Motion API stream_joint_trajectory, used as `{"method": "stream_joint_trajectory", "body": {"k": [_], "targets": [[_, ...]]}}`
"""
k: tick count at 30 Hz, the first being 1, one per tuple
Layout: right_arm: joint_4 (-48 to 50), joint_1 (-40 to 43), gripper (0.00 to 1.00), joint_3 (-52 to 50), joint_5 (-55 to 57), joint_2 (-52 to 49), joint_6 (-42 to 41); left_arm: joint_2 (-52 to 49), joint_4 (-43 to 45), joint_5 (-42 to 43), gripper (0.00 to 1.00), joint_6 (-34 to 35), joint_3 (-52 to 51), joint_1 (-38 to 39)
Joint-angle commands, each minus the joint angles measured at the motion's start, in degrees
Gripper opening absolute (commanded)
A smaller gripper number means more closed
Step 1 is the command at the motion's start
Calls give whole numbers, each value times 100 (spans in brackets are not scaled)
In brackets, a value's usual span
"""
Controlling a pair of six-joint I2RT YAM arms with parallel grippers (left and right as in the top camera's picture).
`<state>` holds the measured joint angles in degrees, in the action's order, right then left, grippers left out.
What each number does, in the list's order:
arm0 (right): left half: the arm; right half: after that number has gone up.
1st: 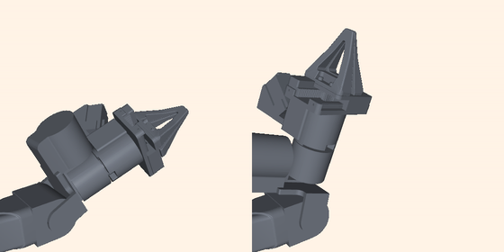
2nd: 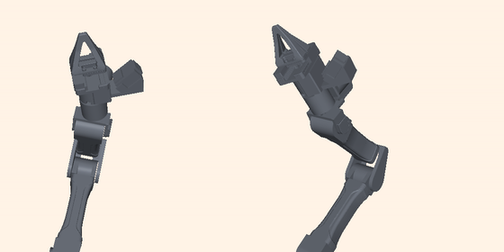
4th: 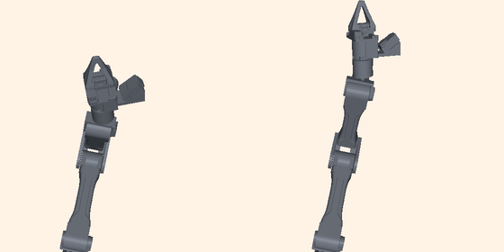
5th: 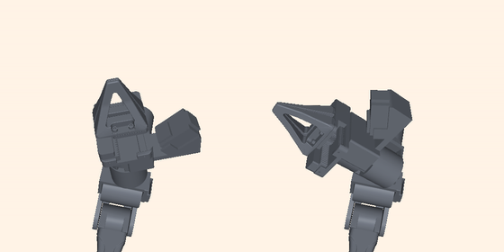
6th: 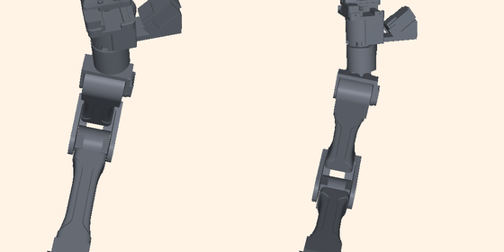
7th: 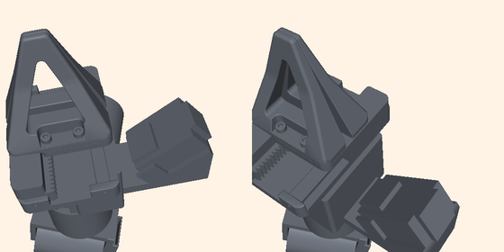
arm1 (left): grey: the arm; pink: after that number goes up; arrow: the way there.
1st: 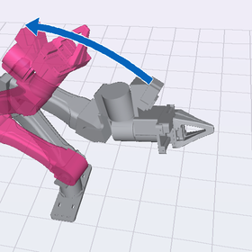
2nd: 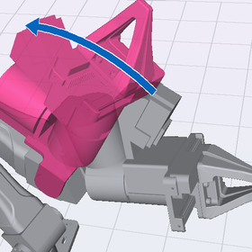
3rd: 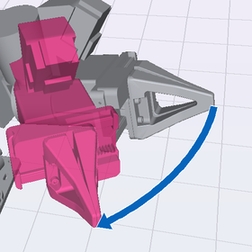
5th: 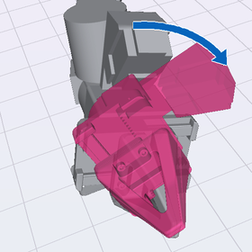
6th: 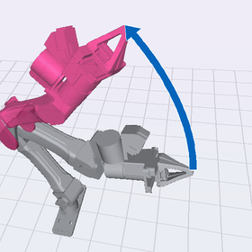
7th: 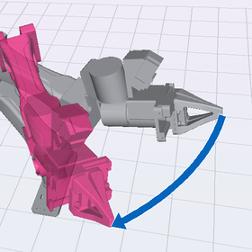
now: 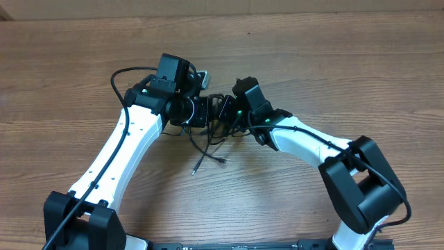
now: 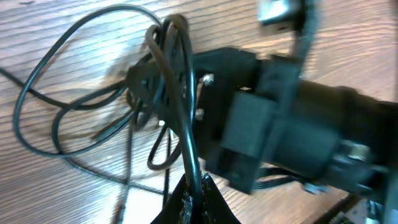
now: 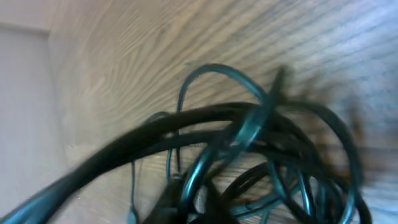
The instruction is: Untangle cables
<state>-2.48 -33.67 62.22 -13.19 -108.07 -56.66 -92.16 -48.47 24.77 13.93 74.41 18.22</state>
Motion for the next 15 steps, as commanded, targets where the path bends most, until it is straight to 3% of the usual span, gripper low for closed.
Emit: {"method": "stream_joint_trajectory", "body": {"k": [1,4,8,15], "targets": [[-269,140,4,-24,245,-127,-7,79,4,358,4,-240,103,-68],[-793,391,4,-24,219,-68,166,96,2,328,4,-404,151,-284],[-1891,951,4,-24,273,208,1102,120,2,262,4,-457,385,-1119],[-2813,1934,4,-24,479,529,1985,120,-17,507,4,-455,887,-2428]]}}
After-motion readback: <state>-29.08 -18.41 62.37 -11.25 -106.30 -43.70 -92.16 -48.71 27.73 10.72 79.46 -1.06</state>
